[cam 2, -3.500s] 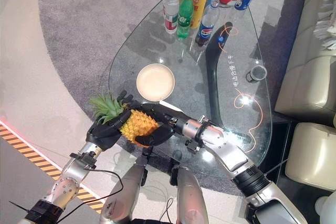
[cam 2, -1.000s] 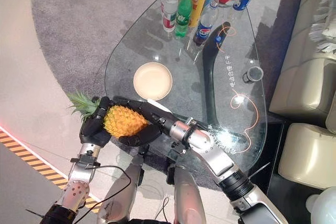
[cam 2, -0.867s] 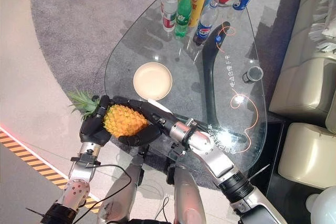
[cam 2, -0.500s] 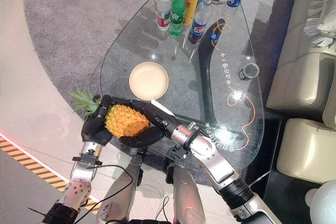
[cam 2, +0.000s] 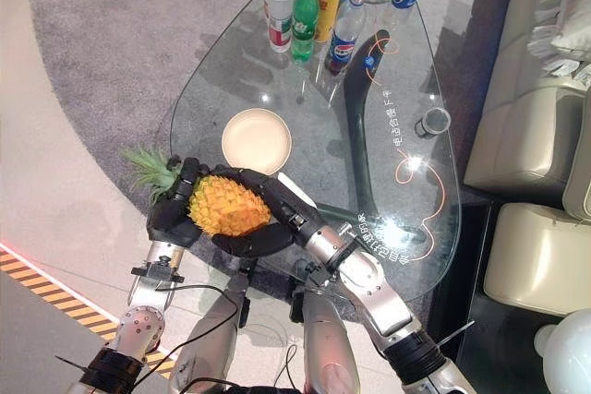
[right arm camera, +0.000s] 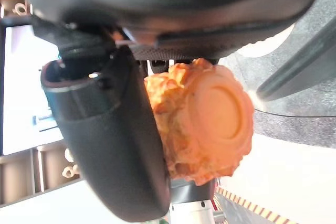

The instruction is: Pick up the fruit to the plate

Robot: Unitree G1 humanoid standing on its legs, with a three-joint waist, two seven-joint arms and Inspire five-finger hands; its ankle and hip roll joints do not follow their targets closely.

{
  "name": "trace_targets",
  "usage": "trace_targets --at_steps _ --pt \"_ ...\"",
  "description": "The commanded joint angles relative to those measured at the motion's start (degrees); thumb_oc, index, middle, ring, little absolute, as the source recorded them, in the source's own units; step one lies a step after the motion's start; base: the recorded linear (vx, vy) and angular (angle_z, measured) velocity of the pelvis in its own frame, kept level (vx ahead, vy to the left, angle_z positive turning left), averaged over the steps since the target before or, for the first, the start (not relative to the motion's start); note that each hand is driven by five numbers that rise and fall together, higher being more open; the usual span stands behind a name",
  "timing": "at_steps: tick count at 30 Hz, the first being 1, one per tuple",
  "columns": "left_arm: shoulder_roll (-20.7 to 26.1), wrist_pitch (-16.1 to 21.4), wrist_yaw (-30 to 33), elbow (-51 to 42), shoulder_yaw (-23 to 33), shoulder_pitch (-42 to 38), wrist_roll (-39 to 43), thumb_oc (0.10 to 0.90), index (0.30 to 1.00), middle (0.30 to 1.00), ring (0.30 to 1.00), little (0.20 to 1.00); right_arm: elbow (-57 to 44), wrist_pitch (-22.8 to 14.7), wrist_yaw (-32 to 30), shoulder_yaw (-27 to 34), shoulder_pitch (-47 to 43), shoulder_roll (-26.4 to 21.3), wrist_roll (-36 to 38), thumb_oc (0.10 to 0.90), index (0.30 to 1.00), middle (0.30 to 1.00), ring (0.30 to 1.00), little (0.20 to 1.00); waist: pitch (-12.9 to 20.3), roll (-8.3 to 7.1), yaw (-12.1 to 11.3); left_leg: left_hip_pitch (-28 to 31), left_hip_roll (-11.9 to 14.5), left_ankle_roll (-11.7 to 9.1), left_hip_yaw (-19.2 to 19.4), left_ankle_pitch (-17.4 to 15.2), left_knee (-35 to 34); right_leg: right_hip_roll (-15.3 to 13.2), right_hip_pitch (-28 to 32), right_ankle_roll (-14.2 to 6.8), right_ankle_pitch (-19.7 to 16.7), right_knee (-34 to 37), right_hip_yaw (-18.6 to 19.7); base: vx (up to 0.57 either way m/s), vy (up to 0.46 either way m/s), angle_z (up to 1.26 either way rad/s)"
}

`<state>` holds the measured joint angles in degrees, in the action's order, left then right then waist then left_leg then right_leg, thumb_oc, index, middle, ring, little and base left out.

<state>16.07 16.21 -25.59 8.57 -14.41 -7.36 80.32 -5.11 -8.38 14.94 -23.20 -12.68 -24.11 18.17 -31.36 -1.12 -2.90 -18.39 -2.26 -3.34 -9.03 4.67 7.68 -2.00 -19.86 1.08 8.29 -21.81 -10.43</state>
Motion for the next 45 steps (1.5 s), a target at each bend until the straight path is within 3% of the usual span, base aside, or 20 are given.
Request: trace_targets --at_steps 1,12,24,45 --pt "-4.5 2.8 -7.6 -14.4 9.0 -0.1 5.1 0.1 0.3 0.3 0.3 0.2 -2.3 -6.4 -10.1 13.9 -0.1 2.1 6.3 0.8 0.9 0.9 0.9 0.9 1.6 -0.8 0.3 0.3 -1.8 2.1 5.3 -5.6 6.1 0.2 3.3 -3.4 -6.1 7.5 2.8 0.0 0.0 0.0" --pt "-4.9 2.7 -7.4 -14.7 9.5 0.1 5.3 0.1 0.3 0.3 0.3 0.2 -2.6 -9.9 -11.2 14.7 0.7 4.2 7.9 0.8 0.9 0.9 0.9 0.9 1.6 -0.43 0.6 0.0 -1.7 2.0 5.6 -5.3 6.1 0.3 3.1 -3.2 -6.2 7.6 2.8 0.0 0.001 -0.01" --pt "-5.6 2.5 -7.0 -15.2 10.0 0.1 5.0 0.1 0.3 0.3 0.3 0.2 -3.7 -15.2 -8.0 15.6 0.9 7.5 13.8 0.8 0.9 0.9 0.9 0.9 1.6 -0.05 0.7 -0.4 -1.6 1.9 5.7 -5.2 6.1 0.5 2.6 -3.1 -6.1 7.3 3.0 0.0 0.0 0.0" --pt "-6.1 2.8 -5.2 -16.9 9.8 0.3 4.4 0.1 0.3 0.3 0.3 0.2 -5.0 -22.0 -16.0 16.5 1.0 9.6 10.2 0.8 0.9 0.9 0.9 0.9 1.6 0.3 0.9 -0.4 -1.7 2.0 5.8 -4.9 5.8 0.8 2.6 -2.7 -6.2 7.6 3.3 0.0 0.0 0.0"
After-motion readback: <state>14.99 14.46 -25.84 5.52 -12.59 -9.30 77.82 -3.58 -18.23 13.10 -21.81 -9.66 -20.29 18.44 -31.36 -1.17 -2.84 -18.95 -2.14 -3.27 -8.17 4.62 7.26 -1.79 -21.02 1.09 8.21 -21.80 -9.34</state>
